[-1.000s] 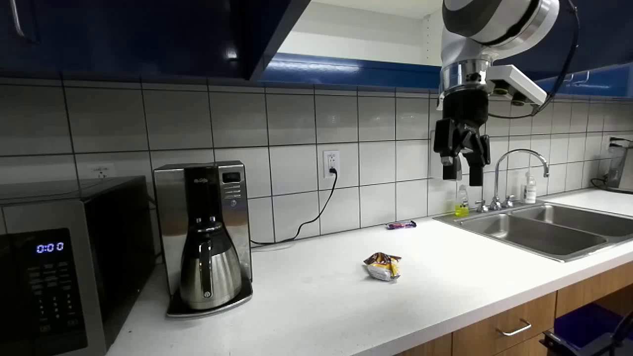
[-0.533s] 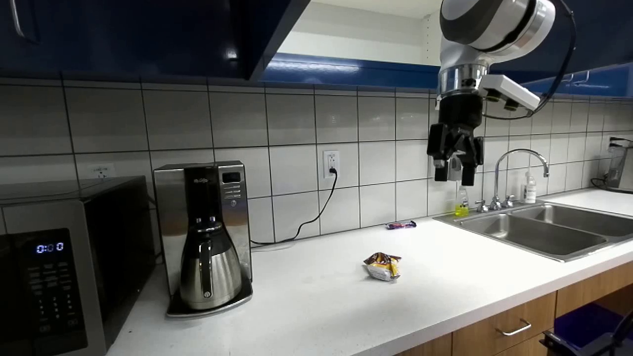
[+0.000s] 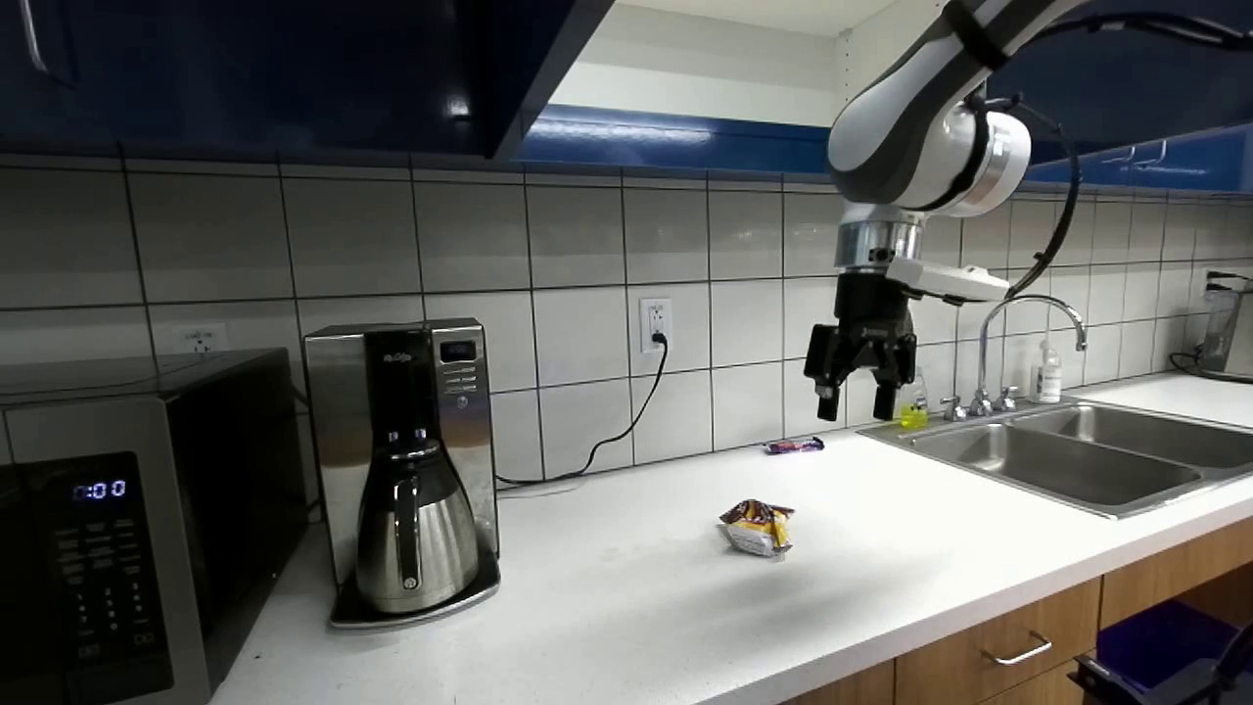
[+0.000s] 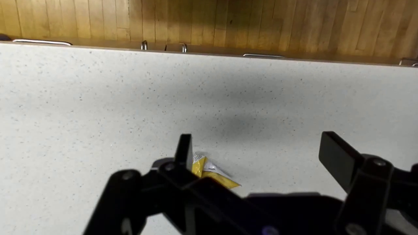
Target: Put the snack packet inside the open cupboard
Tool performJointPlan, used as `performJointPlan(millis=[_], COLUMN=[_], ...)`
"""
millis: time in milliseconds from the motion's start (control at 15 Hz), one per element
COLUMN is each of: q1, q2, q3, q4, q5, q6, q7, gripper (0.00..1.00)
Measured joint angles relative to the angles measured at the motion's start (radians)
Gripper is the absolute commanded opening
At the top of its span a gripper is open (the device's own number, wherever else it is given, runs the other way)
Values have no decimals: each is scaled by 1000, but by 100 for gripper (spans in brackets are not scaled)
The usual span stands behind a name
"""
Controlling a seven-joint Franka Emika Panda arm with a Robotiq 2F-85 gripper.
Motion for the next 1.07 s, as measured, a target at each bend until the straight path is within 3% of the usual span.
performJointPlan(millis=[400,1067], q1=[-4,-11], q2=[239,558], q3=[0,7], q4=[42,273], q5=[1,43], q6=[192,229], q7=[31,82], gripper=[100,100])
